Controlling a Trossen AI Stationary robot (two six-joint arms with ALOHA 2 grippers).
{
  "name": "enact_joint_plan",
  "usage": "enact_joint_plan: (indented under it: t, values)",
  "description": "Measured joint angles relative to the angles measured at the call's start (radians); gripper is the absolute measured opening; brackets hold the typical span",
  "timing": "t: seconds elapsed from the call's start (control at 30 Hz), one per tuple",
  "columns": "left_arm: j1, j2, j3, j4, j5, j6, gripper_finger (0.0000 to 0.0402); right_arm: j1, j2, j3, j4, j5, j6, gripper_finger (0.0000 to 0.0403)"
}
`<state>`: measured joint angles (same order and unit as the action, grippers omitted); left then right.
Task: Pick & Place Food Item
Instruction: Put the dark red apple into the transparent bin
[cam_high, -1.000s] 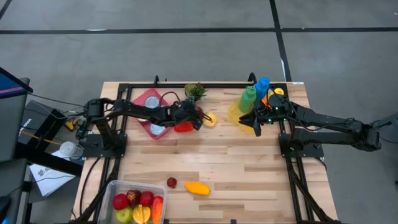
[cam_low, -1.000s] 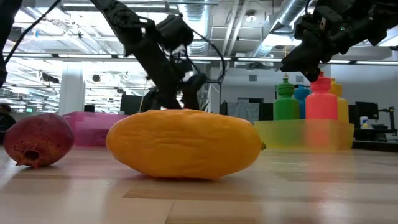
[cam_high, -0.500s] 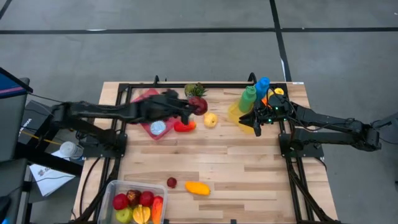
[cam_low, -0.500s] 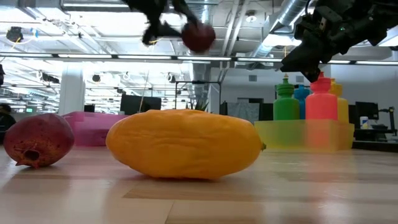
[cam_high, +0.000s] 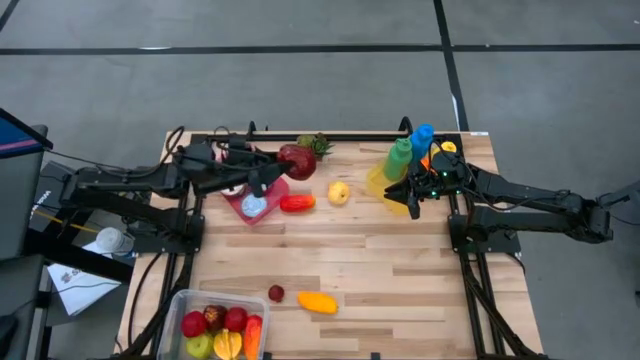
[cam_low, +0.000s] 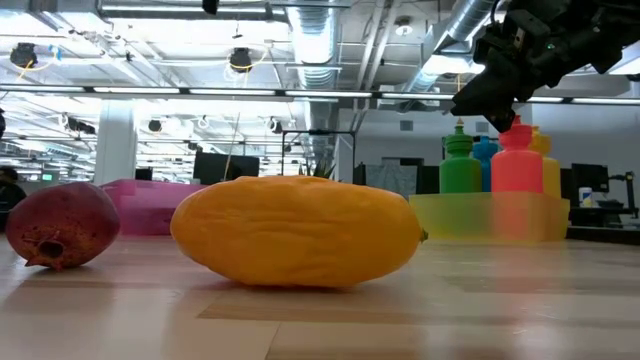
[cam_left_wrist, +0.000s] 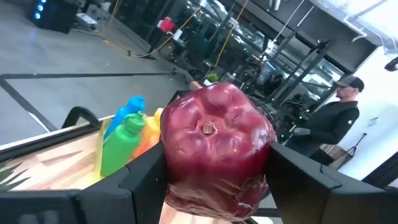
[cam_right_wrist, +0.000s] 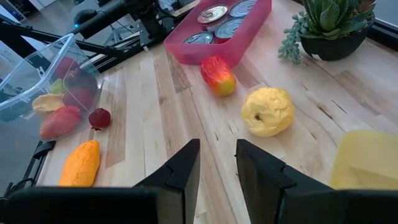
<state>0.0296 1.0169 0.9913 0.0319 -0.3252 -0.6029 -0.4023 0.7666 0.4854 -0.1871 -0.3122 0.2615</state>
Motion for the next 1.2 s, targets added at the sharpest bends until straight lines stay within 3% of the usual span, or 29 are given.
enact_joint_plan:
  t: [0.1, 0.17, 0.4, 0.53, 0.67, 0.87, 1.2]
  values:
    - [0.000, 0.000, 0.000, 0.001, 0.014, -0.013, 0.0229, 0.000, 0.000, 0.000, 0.000, 0.000, 0.000, 0.0098]
    - [0.003, 0.000, 0.000, 0.011, 0.079, -0.058, 0.0229, 0.000, 0.000, 0.000, 0.000, 0.000, 0.000, 0.0098]
    - [-0.044, -0.001, 0.000, 0.017, 0.519, -0.457, 0.0229, 0.000, 0.000, 0.000, 0.000, 0.000, 0.000, 0.0098]
    - [-0.168, -0.001, 0.000, -0.007, 0.648, -0.691, 0.0229, 0.000, 0.000, 0.000, 0.000, 0.000, 0.000, 0.0098]
    - [-0.319, -0.001, 0.000, -0.018, 0.672, -0.907, 0.0229, 0.000, 0.000, 0.000, 0.000, 0.000, 0.000, 0.0098]
    - [-0.544, -0.001, 0.002, -0.138, 0.609, -1.128, 0.0230, 0.000, 0.000, 0.000, -0.019, 0.001, 0.000, 0.0098]
    - [-0.774, 0.027, 0.001, -0.386, 0.602, -1.287, 0.0230, 0.001, 0.000, 0.000, -0.049, 0.002, 0.000, 0.0098]
